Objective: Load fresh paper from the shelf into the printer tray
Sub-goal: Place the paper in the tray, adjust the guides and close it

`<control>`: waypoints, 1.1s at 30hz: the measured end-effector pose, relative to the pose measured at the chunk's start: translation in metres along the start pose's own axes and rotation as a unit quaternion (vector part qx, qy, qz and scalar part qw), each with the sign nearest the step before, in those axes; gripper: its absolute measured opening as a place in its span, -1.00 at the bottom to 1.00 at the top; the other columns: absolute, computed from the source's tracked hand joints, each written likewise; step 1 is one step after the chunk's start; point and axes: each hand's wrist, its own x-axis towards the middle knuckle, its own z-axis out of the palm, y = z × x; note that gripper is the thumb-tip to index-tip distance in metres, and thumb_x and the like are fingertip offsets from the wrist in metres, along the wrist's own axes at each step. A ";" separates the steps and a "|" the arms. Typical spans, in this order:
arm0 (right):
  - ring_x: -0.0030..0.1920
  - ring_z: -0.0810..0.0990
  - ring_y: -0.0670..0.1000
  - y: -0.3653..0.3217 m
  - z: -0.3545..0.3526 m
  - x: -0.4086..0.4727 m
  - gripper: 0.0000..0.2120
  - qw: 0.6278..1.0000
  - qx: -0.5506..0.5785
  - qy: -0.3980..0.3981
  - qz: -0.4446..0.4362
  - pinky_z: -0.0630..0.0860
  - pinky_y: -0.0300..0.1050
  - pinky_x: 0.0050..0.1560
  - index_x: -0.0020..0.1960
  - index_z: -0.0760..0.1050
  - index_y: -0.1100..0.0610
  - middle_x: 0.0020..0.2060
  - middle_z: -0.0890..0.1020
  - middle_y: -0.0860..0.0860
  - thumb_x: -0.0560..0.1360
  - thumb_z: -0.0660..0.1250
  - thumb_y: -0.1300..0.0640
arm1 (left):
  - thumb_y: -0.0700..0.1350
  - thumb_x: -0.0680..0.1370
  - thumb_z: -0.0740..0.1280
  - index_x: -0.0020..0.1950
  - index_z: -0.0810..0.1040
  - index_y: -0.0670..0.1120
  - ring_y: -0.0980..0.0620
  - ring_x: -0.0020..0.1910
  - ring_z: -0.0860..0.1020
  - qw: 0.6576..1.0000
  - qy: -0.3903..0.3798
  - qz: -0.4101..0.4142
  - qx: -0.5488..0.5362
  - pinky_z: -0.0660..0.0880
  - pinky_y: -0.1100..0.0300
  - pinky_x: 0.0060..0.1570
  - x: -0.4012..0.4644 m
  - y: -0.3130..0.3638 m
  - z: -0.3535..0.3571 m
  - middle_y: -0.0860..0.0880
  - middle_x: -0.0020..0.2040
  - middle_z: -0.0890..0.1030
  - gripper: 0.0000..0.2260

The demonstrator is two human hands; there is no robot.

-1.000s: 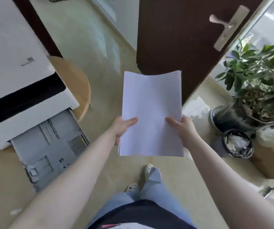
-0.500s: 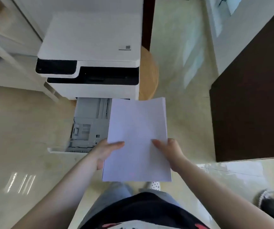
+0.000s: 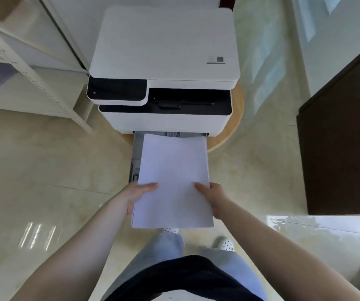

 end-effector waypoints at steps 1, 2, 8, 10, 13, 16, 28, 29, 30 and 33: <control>-0.22 0.60 0.13 -0.003 0.004 0.006 -0.79 1.000 0.007 0.005 0.002 0.57 -0.02 -0.18 0.04 0.49 0.29 -0.18 0.62 0.13 0.49 0.38 0.17 | -0.07 0.35 0.53 0.20 0.58 -0.22 -0.16 -0.04 0.66 1.000 0.003 0.003 0.000 0.57 -0.10 0.04 0.007 0.004 -0.003 -0.21 0.03 0.68 -0.52; -0.20 0.61 0.15 -0.005 0.008 0.012 -0.79 1.000 0.013 0.010 0.003 0.58 0.03 -0.13 0.04 0.48 0.28 -0.15 0.62 0.15 0.49 0.38 0.17 | -0.11 0.42 0.48 0.20 0.58 -0.23 -0.14 -0.08 0.66 1.000 0.005 0.007 -0.005 0.58 -0.05 0.00 0.012 0.008 -0.005 -0.21 0.03 0.67 -0.61; -0.15 0.62 0.19 -0.018 0.027 0.039 -0.66 0.999 -0.007 0.043 0.006 0.58 0.12 -0.02 0.12 0.51 0.34 -0.08 0.63 0.21 0.46 0.42 0.13 | -0.18 0.51 0.38 0.03 0.60 -0.17 0.02 -0.29 0.66 0.999 0.009 0.026 -0.025 0.57 0.20 -0.31 0.033 0.025 -0.014 -0.16 0.01 0.65 -0.88; -0.21 0.61 0.16 -0.023 0.034 0.045 -0.65 0.999 -0.007 0.046 -0.003 0.57 0.09 -0.04 0.16 0.50 0.34 -0.12 0.63 0.19 0.48 0.39 0.13 | -0.19 0.50 0.39 0.14 0.58 -0.23 0.00 -0.25 0.64 0.999 0.029 0.037 -0.019 0.55 0.20 -0.26 0.038 0.024 -0.018 -0.17 0.04 0.64 -0.76; -0.26 0.57 0.12 -0.027 0.043 0.050 -0.70 0.998 -0.018 0.061 -0.017 0.54 0.02 -0.11 0.17 0.48 0.30 -0.16 0.61 0.15 0.52 0.34 0.14 | -0.14 0.50 0.40 0.21 0.55 -0.24 -0.07 -0.06 0.60 0.996 0.065 0.056 -0.006 0.49 0.14 -0.03 0.047 0.023 -0.022 -0.15 0.10 0.62 -0.68; -0.19 0.57 0.14 -0.025 0.046 0.053 -0.72 0.997 -0.029 0.069 -0.027 0.53 0.01 -0.11 0.20 0.46 0.26 -0.05 0.59 0.18 0.56 0.27 0.14 | -0.01 0.50 0.40 0.30 0.49 -0.23 -0.10 0.16 0.53 0.996 0.076 0.055 0.008 0.41 0.11 0.09 0.053 0.023 -0.022 -0.12 0.20 0.57 -0.55; -0.15 0.57 0.15 -0.021 0.047 0.058 -0.87 0.989 -0.041 0.119 -0.073 0.54 -0.01 -0.10 0.09 0.47 0.13 -0.15 0.60 0.08 0.55 0.26 0.14 | -0.16 0.51 0.38 0.20 0.57 -0.19 -0.12 0.18 0.56 0.991 0.103 0.077 0.023 0.42 -0.01 0.29 0.065 0.004 -0.016 -0.14 0.16 0.63 -0.72; -0.18 0.57 0.14 -0.020 0.046 0.058 -0.90 0.990 -0.040 0.118 -0.071 0.54 -0.02 -0.14 0.05 0.48 0.13 -0.18 0.60 0.07 0.55 0.27 0.14 | -0.17 0.52 0.38 0.19 0.57 -0.19 -0.13 0.18 0.57 0.991 0.111 0.075 0.021 0.42 -0.04 0.29 0.066 0.003 -0.016 -0.15 0.15 0.63 -0.74; -0.19 0.57 0.14 -0.019 0.046 0.057 -0.92 0.990 -0.040 0.115 -0.066 0.55 0.01 -0.13 0.02 0.48 0.13 -0.19 0.61 0.08 0.55 0.28 0.14 | -0.17 0.52 0.38 0.18 0.58 -0.19 -0.14 0.16 0.57 0.990 0.120 0.072 0.019 0.43 -0.03 0.28 0.068 0.003 -0.016 -0.15 0.14 0.63 -0.75; -0.13 0.59 0.17 -0.011 0.043 0.055 -0.92 0.990 -0.079 0.102 -0.052 0.57 0.14 0.01 0.00 0.51 0.12 -0.15 0.62 0.10 0.51 0.32 0.17 | -0.15 0.52 0.37 0.18 0.58 -0.18 -0.14 0.13 0.57 0.987 0.142 0.077 0.024 0.45 0.00 0.21 0.073 0.000 -0.015 -0.14 0.13 0.63 -0.75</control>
